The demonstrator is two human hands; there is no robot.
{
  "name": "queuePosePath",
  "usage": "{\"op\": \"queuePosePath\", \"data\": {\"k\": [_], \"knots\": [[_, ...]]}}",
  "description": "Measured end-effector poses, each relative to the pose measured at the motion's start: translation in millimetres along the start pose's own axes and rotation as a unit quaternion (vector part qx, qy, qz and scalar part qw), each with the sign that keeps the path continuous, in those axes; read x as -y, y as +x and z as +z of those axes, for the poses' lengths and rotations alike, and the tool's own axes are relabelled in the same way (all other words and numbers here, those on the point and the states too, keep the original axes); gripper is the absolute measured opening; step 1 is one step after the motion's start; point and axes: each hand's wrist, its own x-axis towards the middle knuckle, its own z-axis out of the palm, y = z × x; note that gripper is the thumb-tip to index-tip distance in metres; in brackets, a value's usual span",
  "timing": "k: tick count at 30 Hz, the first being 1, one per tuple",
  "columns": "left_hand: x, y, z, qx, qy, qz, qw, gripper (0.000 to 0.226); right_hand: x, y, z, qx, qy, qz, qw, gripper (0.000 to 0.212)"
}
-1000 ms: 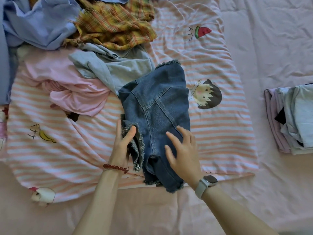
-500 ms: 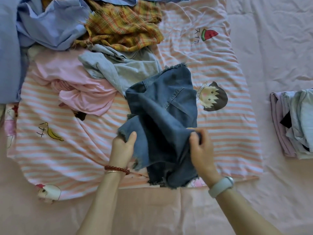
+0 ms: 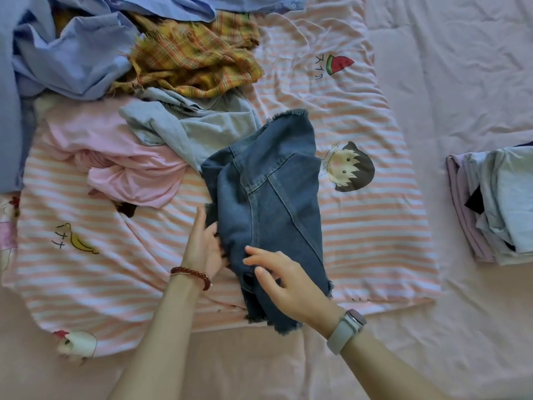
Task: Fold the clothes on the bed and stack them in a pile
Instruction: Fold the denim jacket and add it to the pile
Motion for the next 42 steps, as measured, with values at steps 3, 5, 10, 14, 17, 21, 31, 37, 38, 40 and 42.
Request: {"op": "queuePosePath", "data": {"k": [3, 5, 10, 14, 17, 21, 31, 37, 38, 40, 42], "knots": [[-3.5, 5.4, -9.1, -0.085, 0.161, 0.004, 0.983, 0.038, -6.8, 6.1, -0.3, -0.151, -0.104, -0.006, 0.983, 0.036], [1.5, 10.6, 2.0, -0.095, 0.237, 0.035, 0.966, 0.029, -14.4, 13.4, -6.5, -0.189, -0.243, 0.021, 0.951, 0.041], [0.1, 17.3, 35.0, -0.22, 0.393, 0.357, 0.818, 0.031, -36.8, 31.5, -8.4, -0.007, -0.327, 0.021, 0.945, 0.052], [-11.2, 26.0, 24.3, -0.309, 0.392, 0.367, 0.785, 0.02, -45.0, 42.8, -13.3, 0.016, -0.352, -0.005, 0.936, 0.052], [-22.0, 39.7, 11.4, -0.339, 0.445, 0.234, 0.796, 0.024, -46.2, 48.2, -20.7, -0.046, -0.361, -0.032, 0.931, 0.041], [-34.8, 46.9, 39.6, -0.298, 0.547, 0.43, 0.653, 0.038, -47.2, 74.1, -43.0, -0.212, -0.349, -0.064, 0.911, 0.041], [-106.9, 153.2, 141.4, -0.056, 0.664, 0.313, 0.677, 0.06, -61.4, 108.9, -42.2, -0.211, -0.232, 0.076, 0.946, 0.068], [-118.7, 173.2, 161.0, -0.07, 0.482, 0.378, 0.788, 0.029, -76.9, 59.3, -16.6, -0.3, -0.035, 0.218, 0.928, 0.057], [-119.5, 175.3, 160.6, -0.097, 0.43, 0.384, 0.811, 0.027, -79.8, 53.0, -14.5, -0.301, -0.028, 0.24, 0.923, 0.051], [-117.6, 178.8, 158.0, -0.155, 0.376, 0.375, 0.833, 0.021, -82.0, 47.2, -11.8, -0.293, -0.038, 0.257, 0.92, 0.041], [-113.4, 182.8, 153.2, -0.199, 0.342, 0.343, 0.852, 0.018, -82.9, 46.7, -12.3, -0.291, -0.036, 0.266, 0.918, 0.035]]}}
